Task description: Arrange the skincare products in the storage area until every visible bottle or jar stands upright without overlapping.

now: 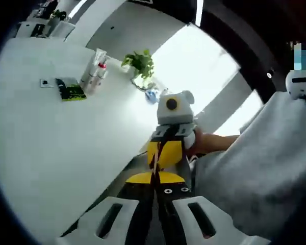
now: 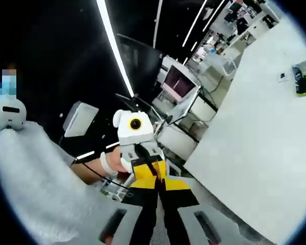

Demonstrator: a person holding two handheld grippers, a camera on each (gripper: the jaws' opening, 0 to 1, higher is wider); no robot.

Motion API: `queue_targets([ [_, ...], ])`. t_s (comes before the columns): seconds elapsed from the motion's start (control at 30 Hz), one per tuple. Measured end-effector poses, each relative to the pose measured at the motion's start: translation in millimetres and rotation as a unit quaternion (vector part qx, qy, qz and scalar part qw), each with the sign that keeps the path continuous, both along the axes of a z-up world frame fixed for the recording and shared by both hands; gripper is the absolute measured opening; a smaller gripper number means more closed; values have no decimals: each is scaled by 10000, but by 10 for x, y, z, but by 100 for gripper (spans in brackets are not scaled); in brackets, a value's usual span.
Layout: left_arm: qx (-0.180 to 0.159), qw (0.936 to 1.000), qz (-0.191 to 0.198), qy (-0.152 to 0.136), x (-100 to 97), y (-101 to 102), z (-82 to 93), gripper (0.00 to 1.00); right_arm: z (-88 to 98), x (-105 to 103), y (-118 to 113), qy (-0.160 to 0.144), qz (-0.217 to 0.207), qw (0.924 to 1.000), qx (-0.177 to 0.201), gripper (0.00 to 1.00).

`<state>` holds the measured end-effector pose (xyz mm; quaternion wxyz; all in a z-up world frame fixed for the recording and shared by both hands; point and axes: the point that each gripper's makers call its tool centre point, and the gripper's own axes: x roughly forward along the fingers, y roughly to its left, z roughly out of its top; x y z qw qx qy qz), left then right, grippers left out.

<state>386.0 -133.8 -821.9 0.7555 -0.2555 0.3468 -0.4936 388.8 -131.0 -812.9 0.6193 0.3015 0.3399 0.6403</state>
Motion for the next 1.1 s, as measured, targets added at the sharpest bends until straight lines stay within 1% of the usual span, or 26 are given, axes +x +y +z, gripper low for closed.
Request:
queue_targets([
  [0.1,-372,9979,526,102,120,81,55,0,28,121,-50,195,-262,9994,143,1],
  [0.17,-726,9928,930,217,208,127,92,0,67,162,-61,266,-368,9986,276,6],
  [0.2,-830,9905,1063,266,234,133,98,0,84,161,-60,314,-353,9983,342,5],
  [0.23,-1042,9873,1149,327,239,127,123,0,82,156,-61,341,-324,9983,344,0],
  [0.27,-1149,9854,1206,342,238,120,125,0,89,161,-59,288,-360,9983,345,0],
  [0.3,-1344,9804,1363,455,253,106,131,0,82,214,-78,220,-494,9980,341,0],
  [0.37,-1652,9744,1453,456,253,69,154,0,145,212,-99,560,-469,9959,537,0],
  [0.43,-1845,9698,1506,517,242,47,161,0,137,241,-121,526,-501,9959,534,0],
  [0.47,-1847,9701,1485,520,235,45,156,0,141,234,-119,528,-480,9960,531,0],
  [0.5,-1930,9690,1406,632,213,35,166,0,140,207,-120,522,-425,9963,526,0],
  [0.53,-2043,9689,1206,710,157,7,216,3,127,177,-108,601,-337,9964,495,0],
  [0.57,-2107,9677,1246,605,194,28,253,5,110,150,-93,623,-265,9967,444,0],
  [0.6,-2155,9668,1223,627,200,31,279,6,114,125,-76,609,-208,9969,444,0],
  [0.63,-2160,9669,1206,627,209,33,296,7,122,104,-63,607,-160,9970,454,0],
  [0.67,-2108,9682,1190,634,223,35,301,5,119,66,-51,633,-63,9970,440,0],
  [0.7,-2042,9701,1165,606,229,46,286,0,116,53,-43,644,-34,9970,434,0],
  [0.73,-1939,9725,1184,509,243,63,264,0,133,47,-43,660,-19,9967,474,0],
  [0.77,-1944,9725,1181,502,245,71,259,0,116,59,-42,681,-60,9967,428,0],
  [0.8,-1977,9711,1220,541,255,81,259,0,112,63,-46,695,-67,9967,425,0],
  [0.83,-2116,9657,1407,538,299,114,286,0,119,81,-54,785,-96,9958,466,0],
  [0.87,-2327,9586,1551,540,333,135,338,0,163,117,-64,823,-174,9945,622,0],
  [0.9,-2395,9564,1572,575,337,143,347,0,165,149,-71,737,-252,9948,649,0],
  [0.93,-2362,9547,1723,556,371,169,309,0,159,175,-79,671,-327,9952,626,0],
  [1.0,-2368,9527,1811,589,381,167,280,0,121,271,-106,298,-612,9964,499,0],
  [1.03,-2430,9508,1822,613,385,165,284,0,145,277,-117,404,-634,9955,571,0],
  [1.1,-2412,9506,1869,570,393,171,288,0,187,334,-145,710,-741,9919,753,0],
])
